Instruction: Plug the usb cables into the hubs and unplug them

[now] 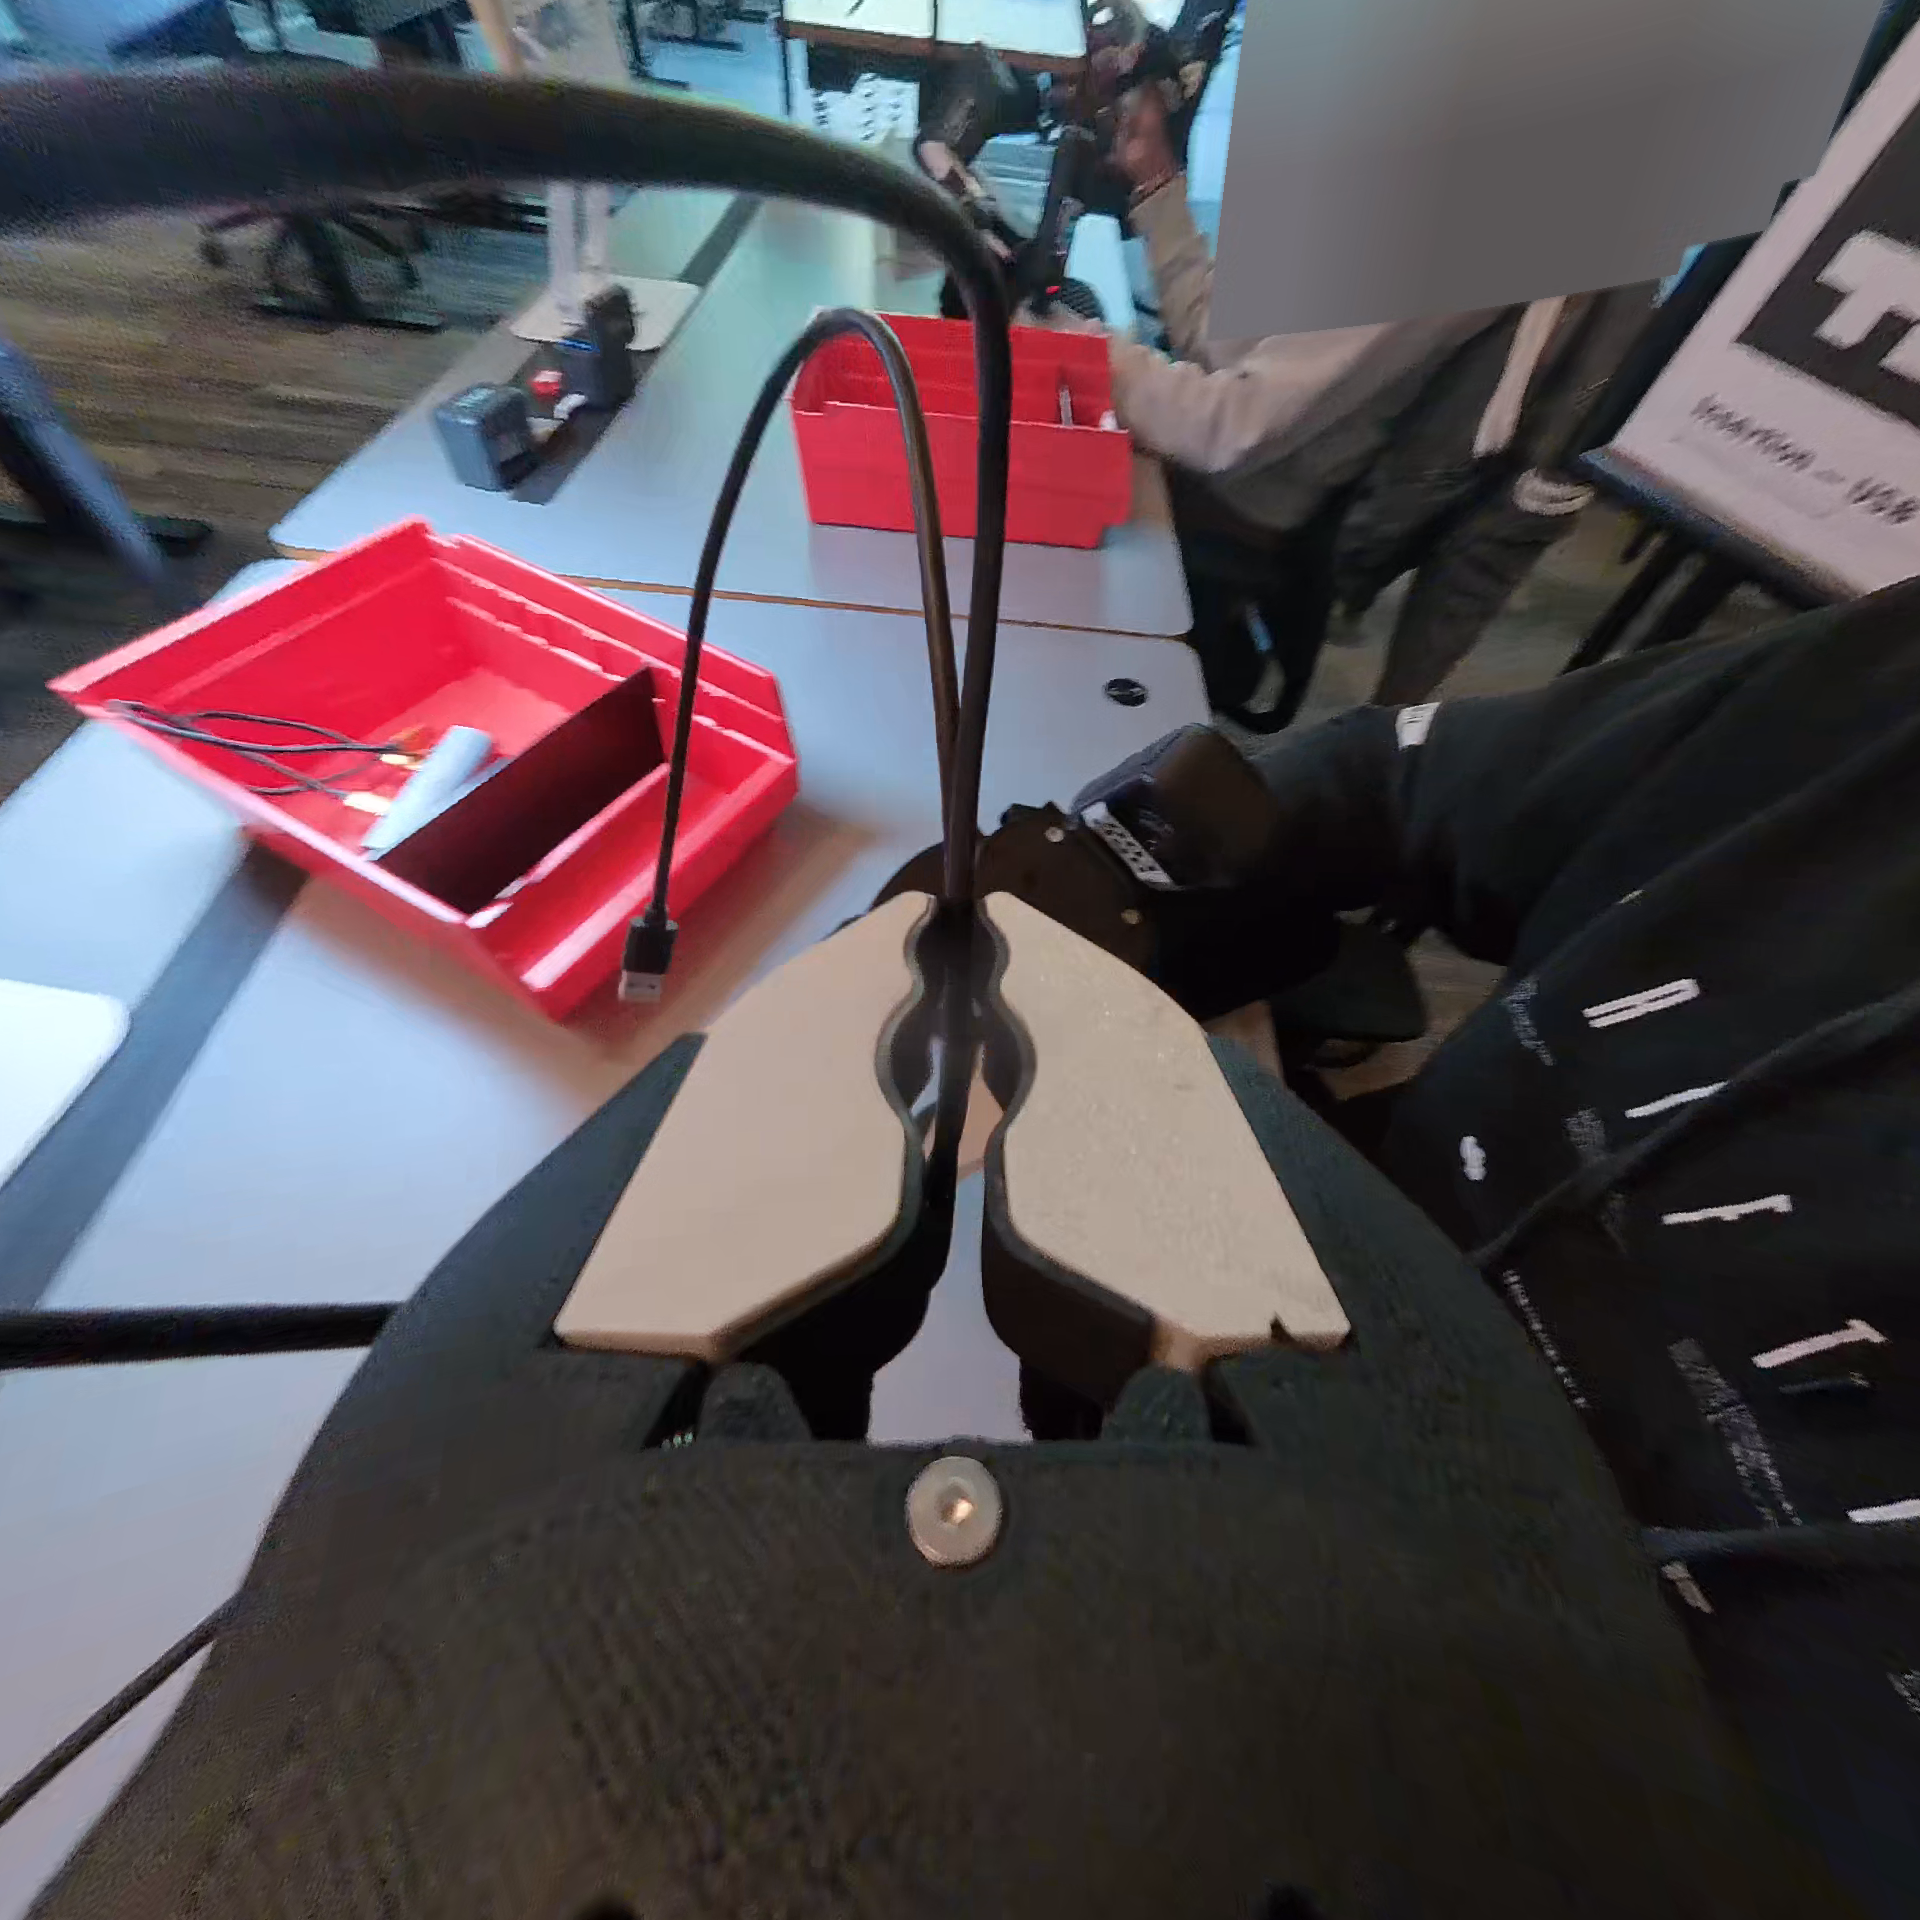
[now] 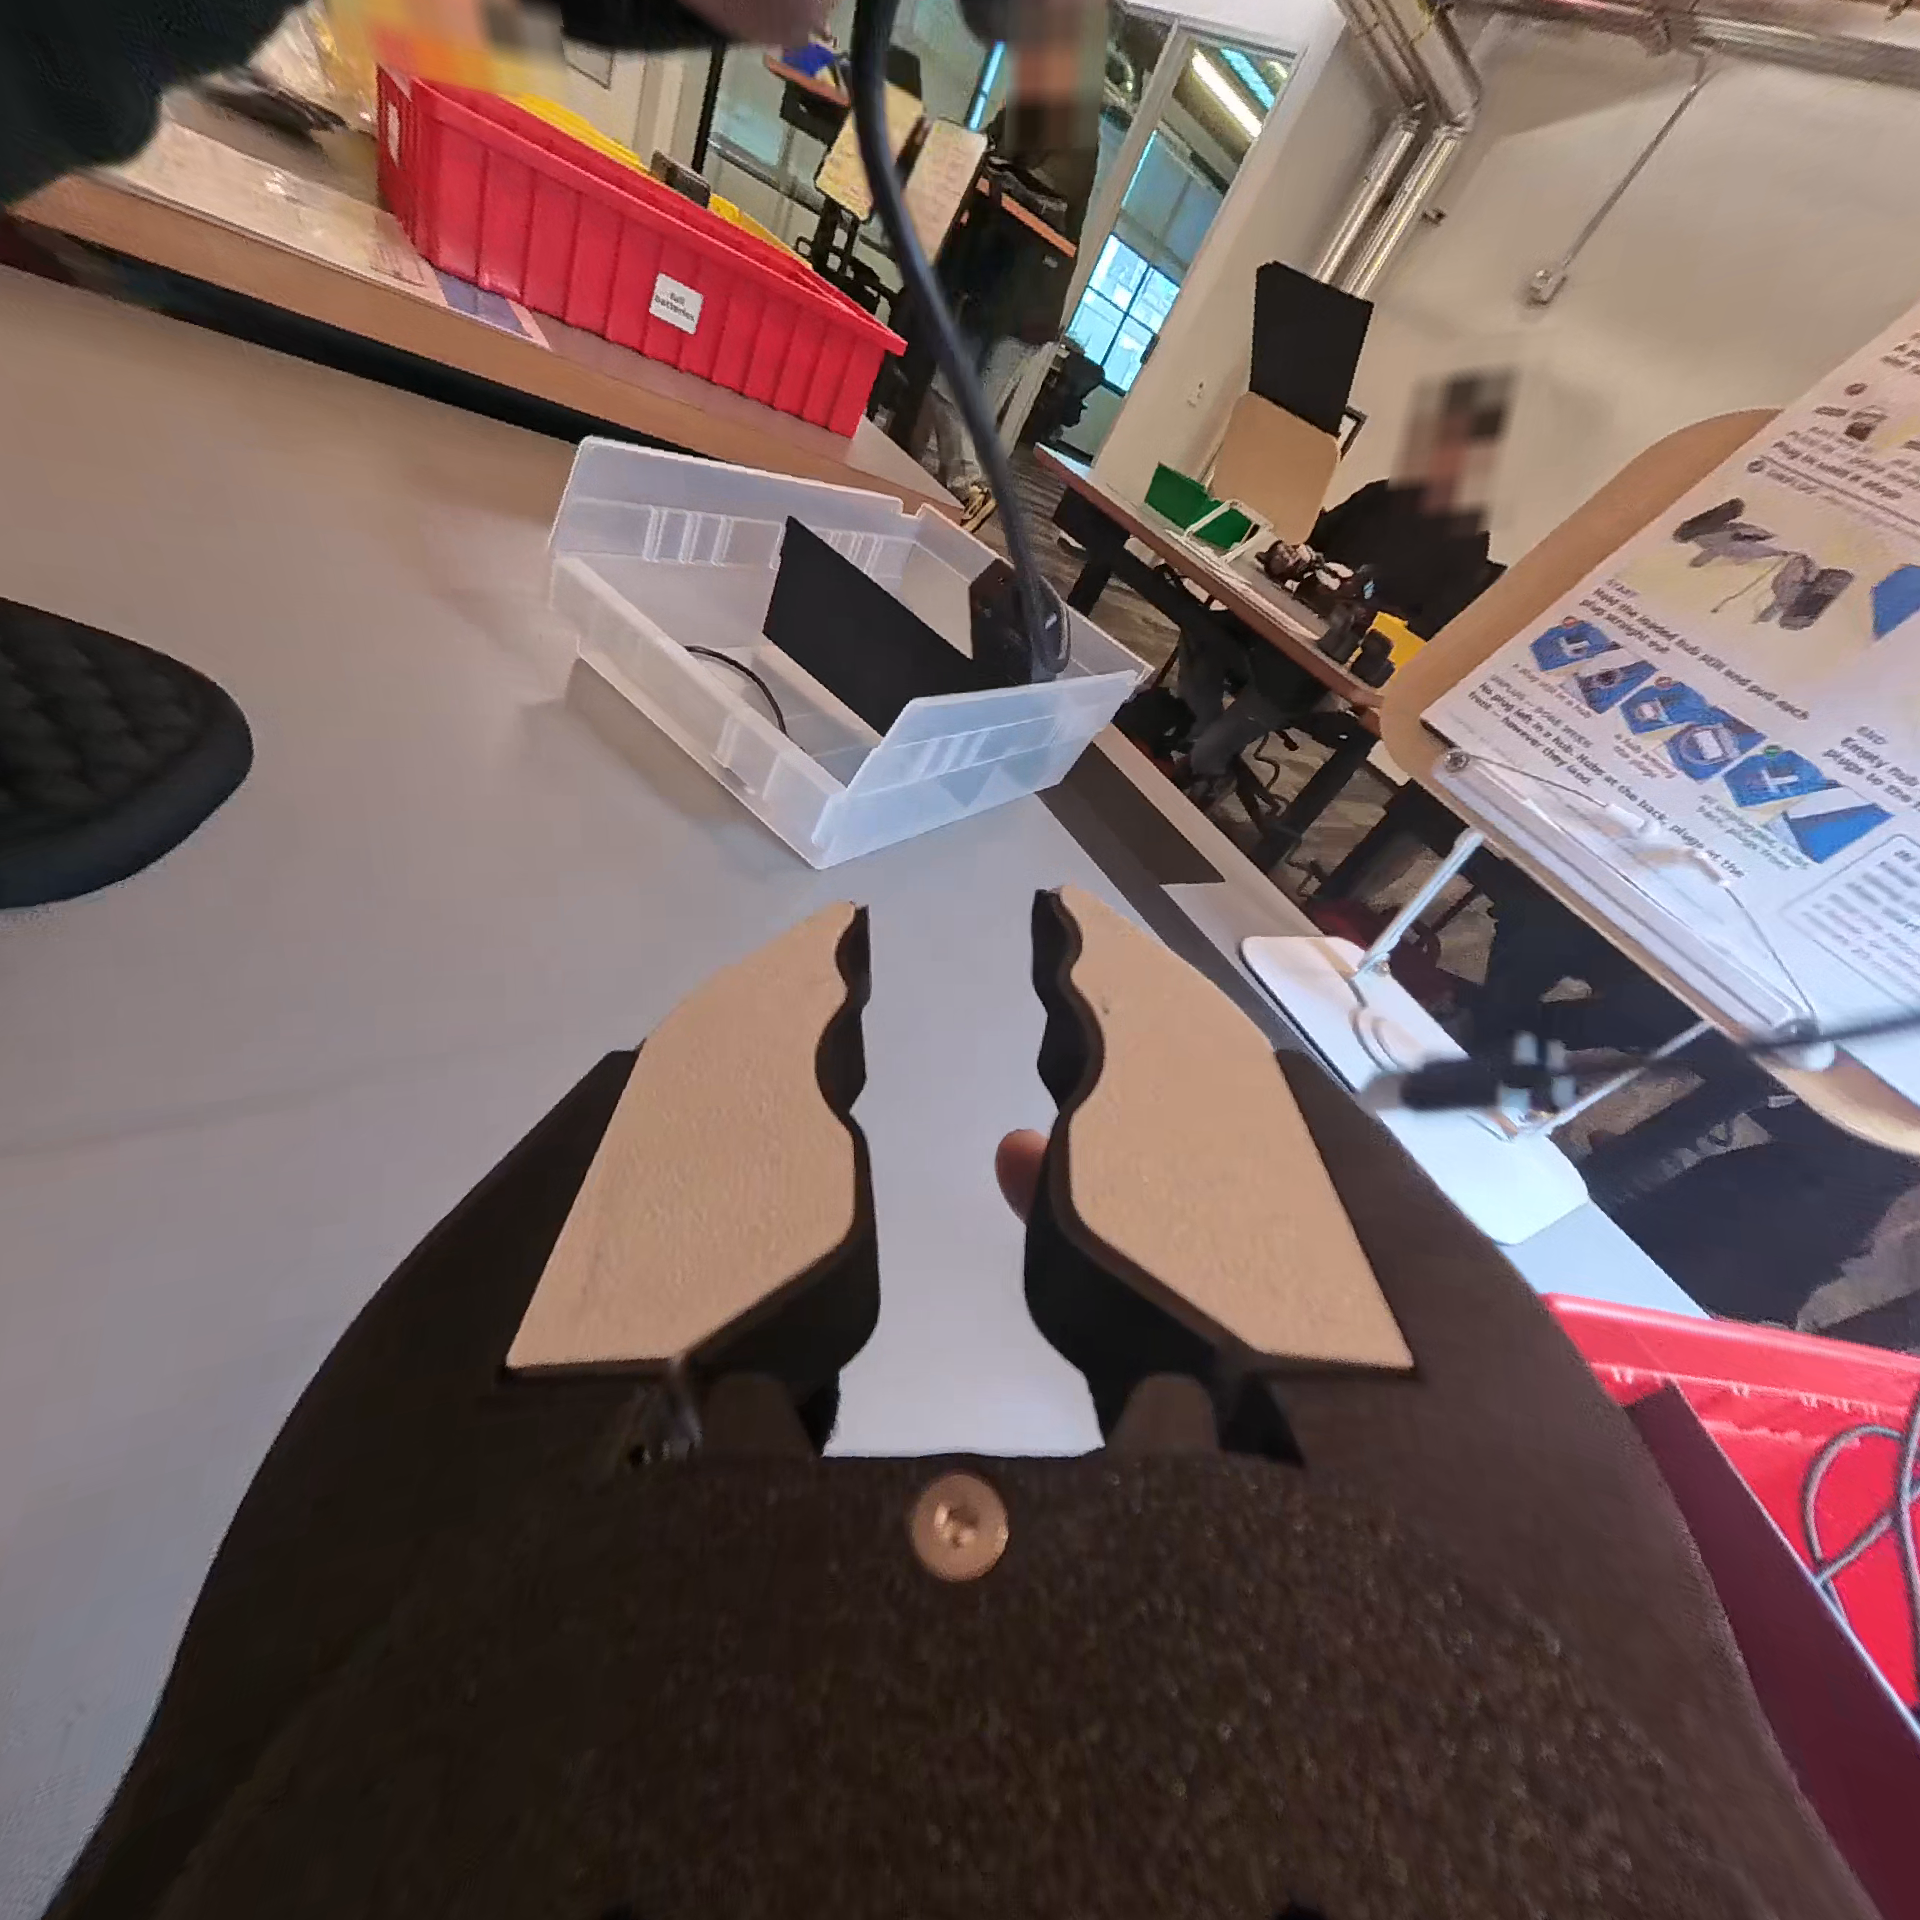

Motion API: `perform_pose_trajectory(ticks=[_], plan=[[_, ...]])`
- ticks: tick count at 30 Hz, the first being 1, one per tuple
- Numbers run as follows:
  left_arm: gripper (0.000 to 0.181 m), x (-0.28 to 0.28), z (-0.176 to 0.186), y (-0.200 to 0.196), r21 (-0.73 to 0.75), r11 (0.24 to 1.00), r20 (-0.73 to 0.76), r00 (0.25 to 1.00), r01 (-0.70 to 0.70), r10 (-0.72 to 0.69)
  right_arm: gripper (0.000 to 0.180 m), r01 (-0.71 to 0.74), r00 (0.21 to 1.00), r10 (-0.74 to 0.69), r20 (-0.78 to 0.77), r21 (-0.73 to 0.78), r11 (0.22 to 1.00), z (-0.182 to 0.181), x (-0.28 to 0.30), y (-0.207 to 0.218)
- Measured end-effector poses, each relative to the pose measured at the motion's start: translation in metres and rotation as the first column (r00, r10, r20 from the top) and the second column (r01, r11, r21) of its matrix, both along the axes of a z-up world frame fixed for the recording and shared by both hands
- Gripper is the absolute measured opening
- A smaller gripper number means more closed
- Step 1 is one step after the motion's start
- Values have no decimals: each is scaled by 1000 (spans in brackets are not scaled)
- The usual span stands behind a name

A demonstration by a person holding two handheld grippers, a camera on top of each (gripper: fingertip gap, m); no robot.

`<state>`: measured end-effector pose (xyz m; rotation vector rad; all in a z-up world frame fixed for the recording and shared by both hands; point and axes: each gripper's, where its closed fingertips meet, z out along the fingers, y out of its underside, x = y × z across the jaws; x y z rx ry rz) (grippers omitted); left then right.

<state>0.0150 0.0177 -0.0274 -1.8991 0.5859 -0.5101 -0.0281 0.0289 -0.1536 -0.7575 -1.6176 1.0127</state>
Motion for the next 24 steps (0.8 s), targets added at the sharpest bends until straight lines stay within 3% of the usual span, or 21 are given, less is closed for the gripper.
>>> perform_pose_trajectory(ticks=[10, 12, 14, 17, 19, 24], plan=[[5, 37, -70, 14, -30, 996, 247, 967, 79, -69, 49, -87, 996, 88, 23, -30, 996, -16, 0, -17], [5, 35, -80, 17, -36, 997, 279, 959, 69, -57, 38, -91, 996, 91, -9, -56, 994, -13, 1, -21], [5, 31, -85, 18, -42, 997, 313, 949, 58, -42, 0, -93, 995, 91, -45, -56, 994, -9, 3, -21], [25, 18, -65, 6, 22, 996, 344, 935, 81, -83, 0, -123, 992, 123, 6, -60, 991, -10, 7, -17], [29, -7, -48, -5, 60, 997, 296, 953, 42, -58, 0, -137, 990, 138, -5, -111, 984, 1, 13, -7], [25, -109, -19, -19, 153, 948, 269, 935, -279, 231, 0, -138, 990, 133, -38, -197, 971, 23, 22, 19]])
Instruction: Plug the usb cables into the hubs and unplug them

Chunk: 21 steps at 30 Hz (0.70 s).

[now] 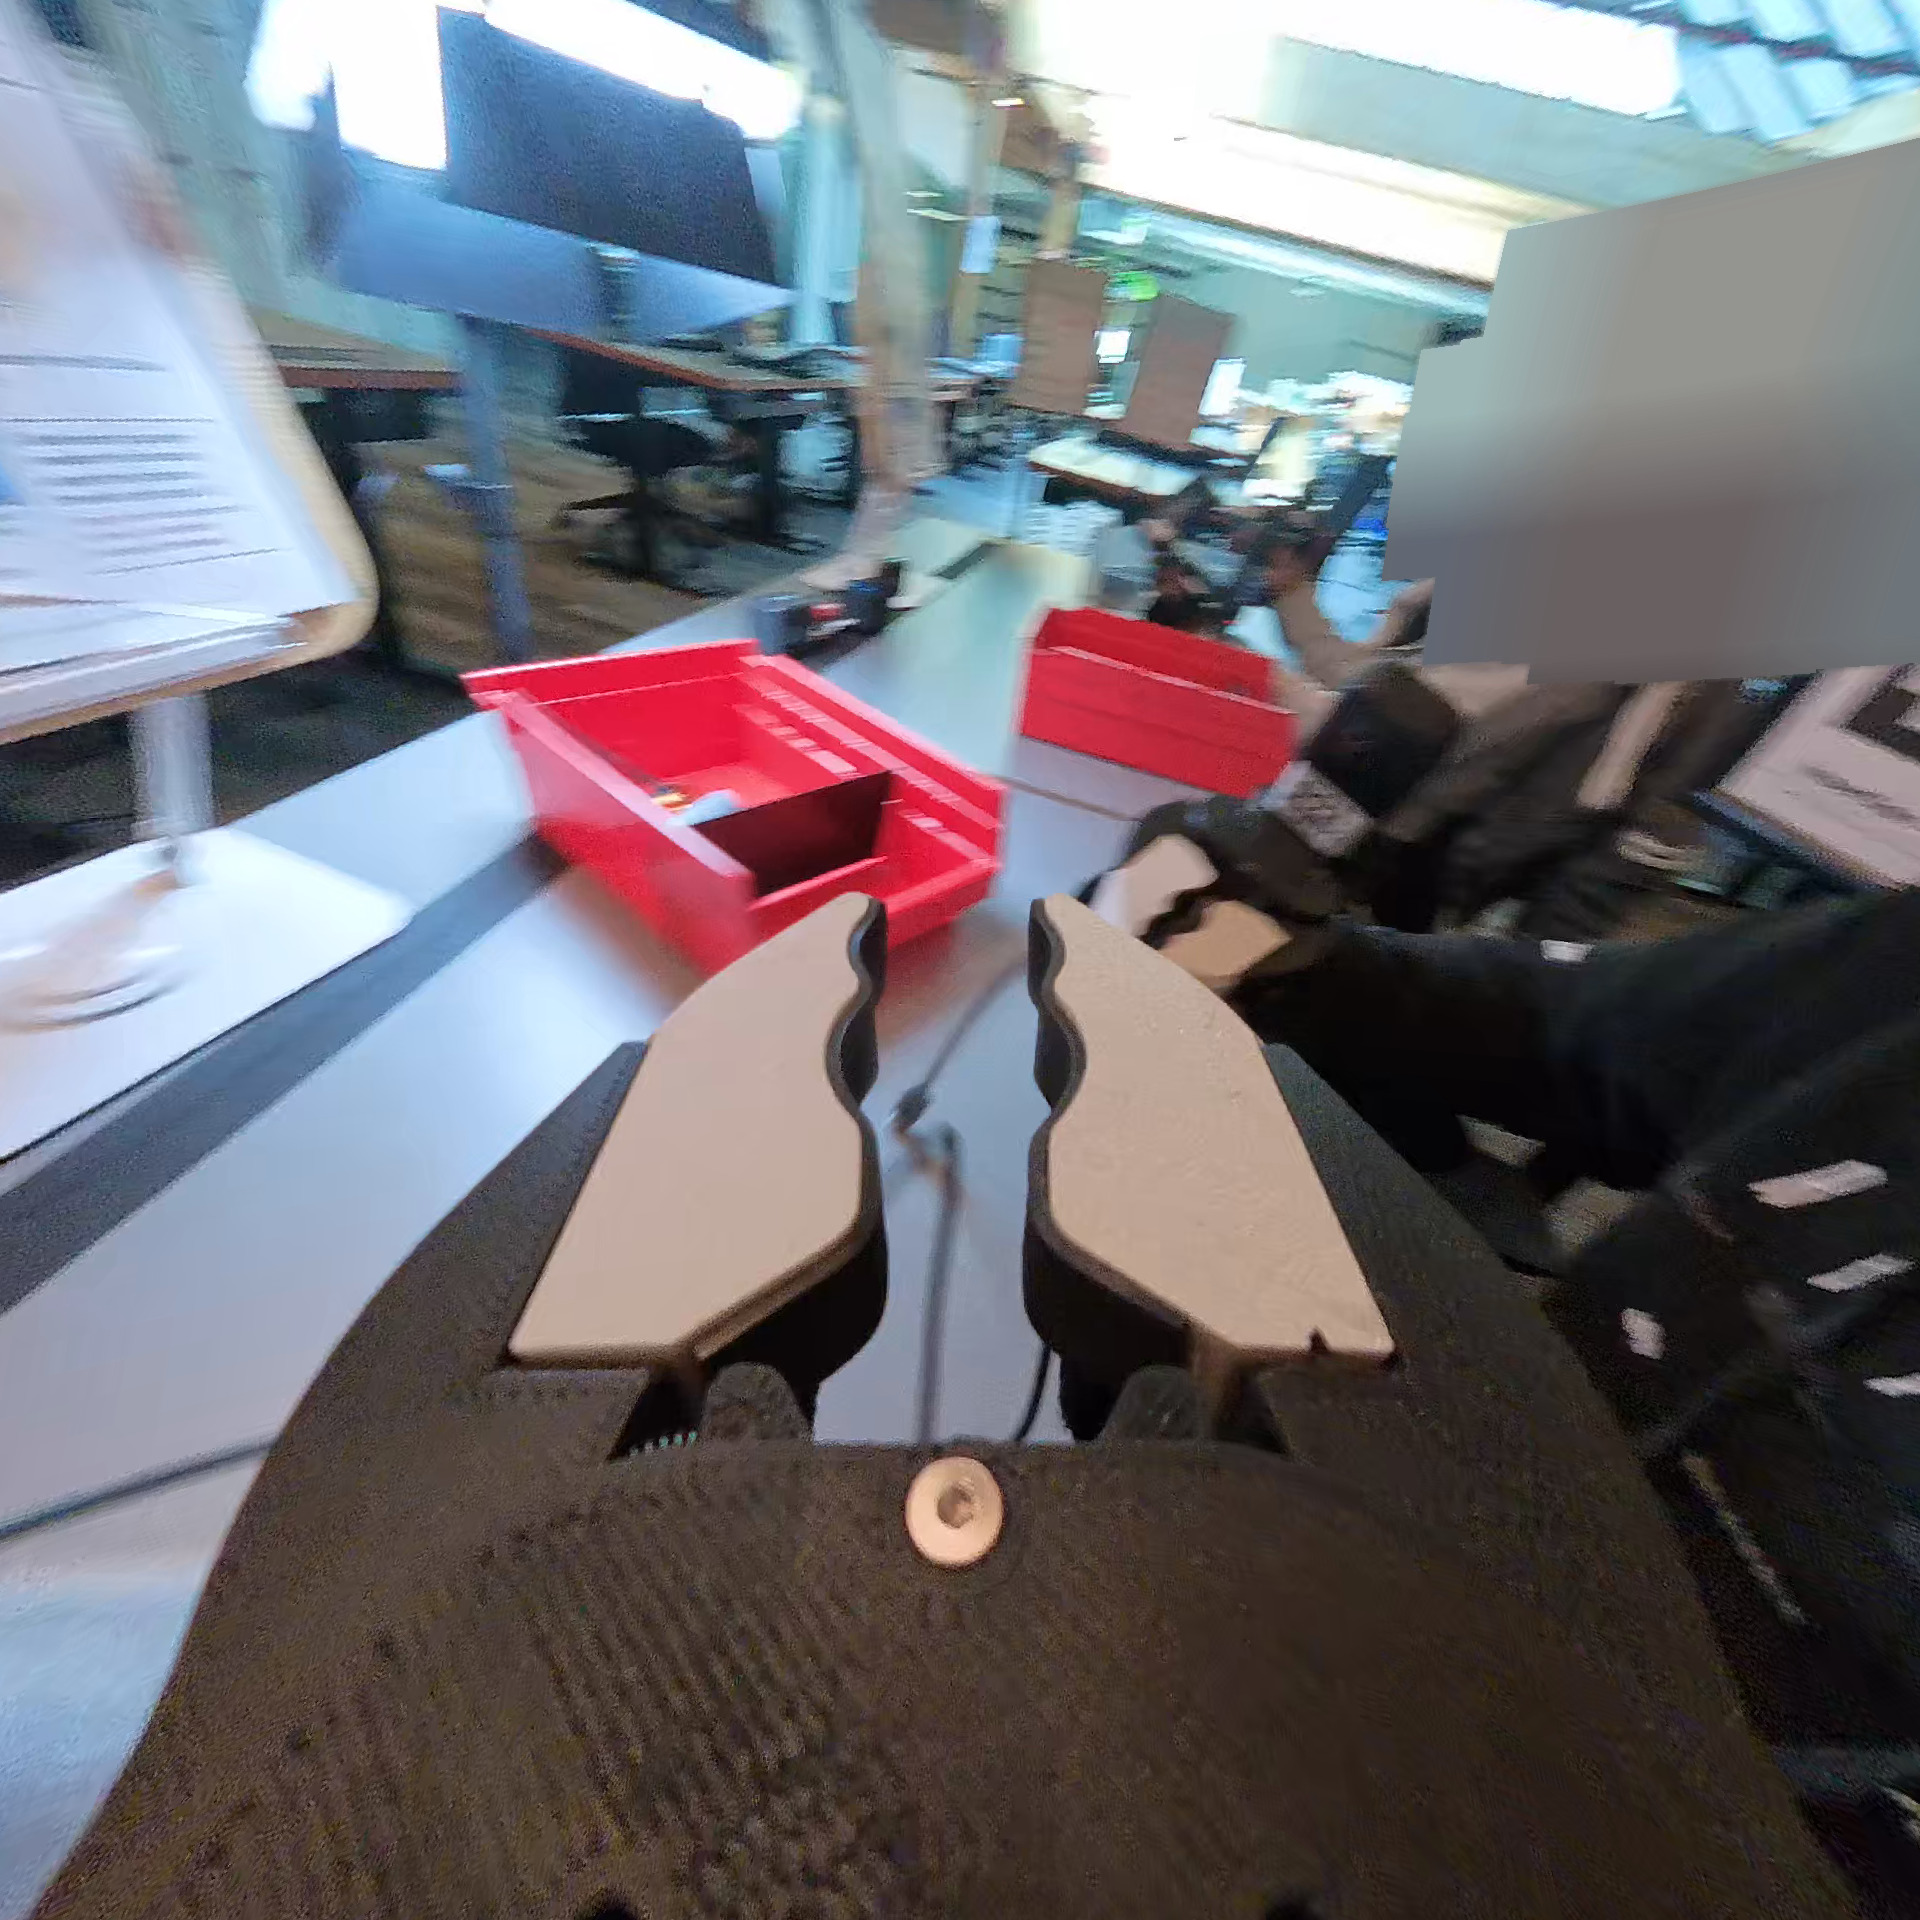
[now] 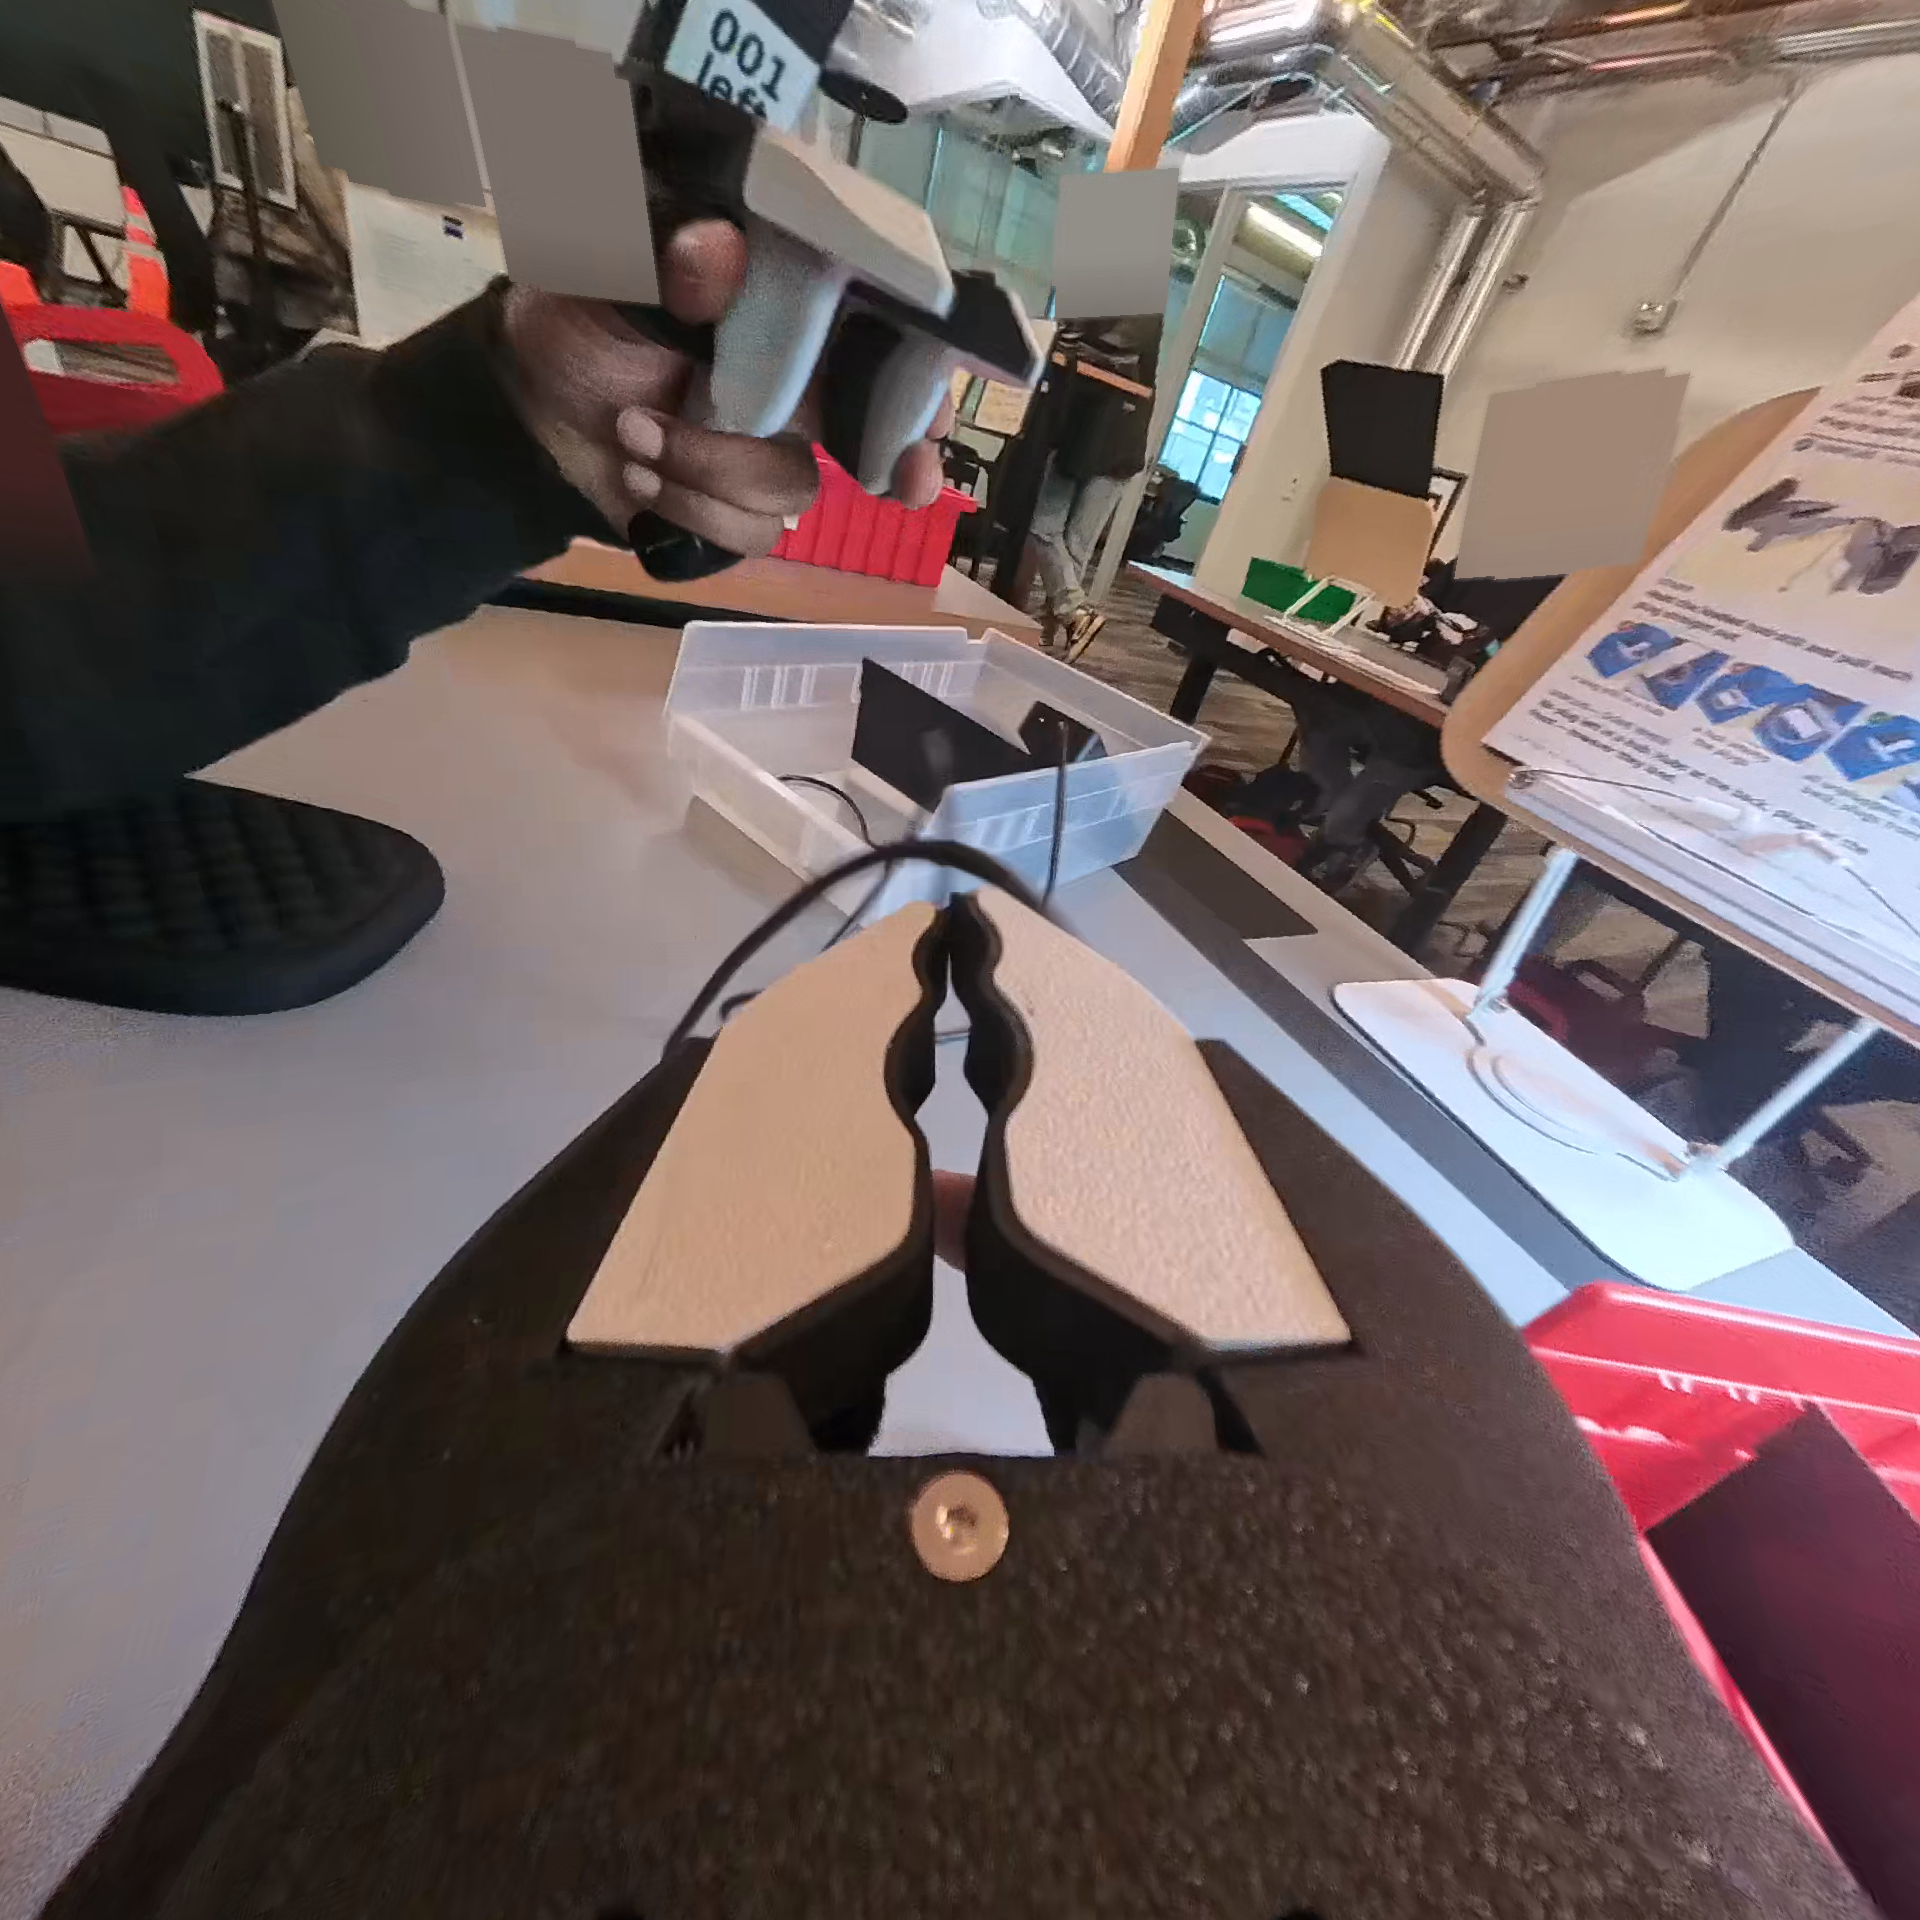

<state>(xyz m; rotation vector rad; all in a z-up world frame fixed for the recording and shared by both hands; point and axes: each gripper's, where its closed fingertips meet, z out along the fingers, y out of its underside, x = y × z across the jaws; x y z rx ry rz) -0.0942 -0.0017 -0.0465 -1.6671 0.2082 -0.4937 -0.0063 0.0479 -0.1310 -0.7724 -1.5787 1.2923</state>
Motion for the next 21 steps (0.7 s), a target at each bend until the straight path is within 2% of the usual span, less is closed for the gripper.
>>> perform_pose_trajectory(ticks=[2, 4, 8, 11, 14, 16, 19, 21], plan=[[24, -47, -12, -1, -47, 984, -72, 983, -173, 169, 0, 15, 1000, -15, 9, 12, 1000, -2, 0, 5], [24, -94, -31, -3, -111, 933, -170, 931, -343, 322, 0, 22, 1000, -22, 12, 10, 1000, -3, -1, 6], [25, -170, -71, -8, -237, 810, -361, 823, -536, 439, 0, 52, 999, -52, 5, 24, 998, -4, -2, 11], [33, -211, -103, -13, -316, 738, -587, 734, -597, 342, 0, 71, 997, -71, -11, 28, 997, -2, -1, 15], [44, -240, -136, -21, -371, 658, -797, 588, -655, 136, 0, 90, 996, -89, -23, 19, 996, 0, -1, 21], [49, -248, -151, -19, -388, 629, -852, 522, -673, 34, 0, 96, 995, -96, -24, 10, 995, 0, -1, 24], [38, -254, -164, -12, -377, 639, -896, 439, -671, -67, 0, 100, 995, -100, -21, 6, 995, -2, -2, 25], [31, -258, -157, -10, -327, 647, -926, 370, -689, -74, 0, 102, 995, -102, -23, 16, 995, -2, -1, 25]])
